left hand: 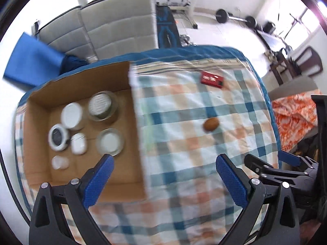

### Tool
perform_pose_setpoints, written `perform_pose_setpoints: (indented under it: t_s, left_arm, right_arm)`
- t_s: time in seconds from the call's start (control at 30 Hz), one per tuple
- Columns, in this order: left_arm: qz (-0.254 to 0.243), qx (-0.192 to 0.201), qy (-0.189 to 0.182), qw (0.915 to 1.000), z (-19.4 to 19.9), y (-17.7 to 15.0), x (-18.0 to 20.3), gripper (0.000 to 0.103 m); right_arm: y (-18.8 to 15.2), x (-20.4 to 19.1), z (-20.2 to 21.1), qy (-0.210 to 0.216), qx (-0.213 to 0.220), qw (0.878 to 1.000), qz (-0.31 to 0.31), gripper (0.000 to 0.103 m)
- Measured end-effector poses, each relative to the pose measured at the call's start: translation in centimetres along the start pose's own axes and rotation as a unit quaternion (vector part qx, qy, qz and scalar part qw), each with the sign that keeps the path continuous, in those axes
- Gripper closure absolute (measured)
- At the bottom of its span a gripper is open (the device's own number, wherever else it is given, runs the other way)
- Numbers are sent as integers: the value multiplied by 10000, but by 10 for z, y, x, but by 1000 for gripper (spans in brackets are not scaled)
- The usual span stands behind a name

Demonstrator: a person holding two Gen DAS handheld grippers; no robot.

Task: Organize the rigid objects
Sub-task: 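Move both tools back over the walnut and red box on the table, then grasp the walnut with the left tool while the right tool grasps the red box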

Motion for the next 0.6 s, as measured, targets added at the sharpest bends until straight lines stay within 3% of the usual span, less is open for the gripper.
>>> perform_pose_setpoints:
  t_s: [0.13,0.2,0.23,0.53,0.57,0.6]
  left_arm:
    - [-11,-98,-171,9998,-36,23,32,7]
    - [-3,-237,-262,9994,-58,35,46,28]
    - [-29,-328,-253,9991,-68,39,52,31]
    - [-328,-1210,-123,9920,-169,58,86,32]
    - [-336,-1294,-123,9909,-177,58,88,43]
    - [-355,-1401,-137,9894,-186,58,89,60]
  right_arm:
    - [15,44,-26,-56,-119,9997,-208,1]
    - [25,59,-40,-25,-215,9995,-236,1]
    - [30,67,-48,-63,-271,9994,-229,1]
    - [68,98,-97,-182,-510,9985,-33,1]
    - [71,98,-100,-189,-531,9984,-5,1]
    - [76,98,-104,-188,-558,9983,23,1]
Point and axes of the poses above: each gripper's, at about its wrist camera, not at the fingertips, and z roughly against the way its jaws point, x to its right, y to its top, the point moved 1 cm from there along -z, roughly the way its jaws point, and after that the axes turned 4 degrees about -z, right-handed, at the moved point
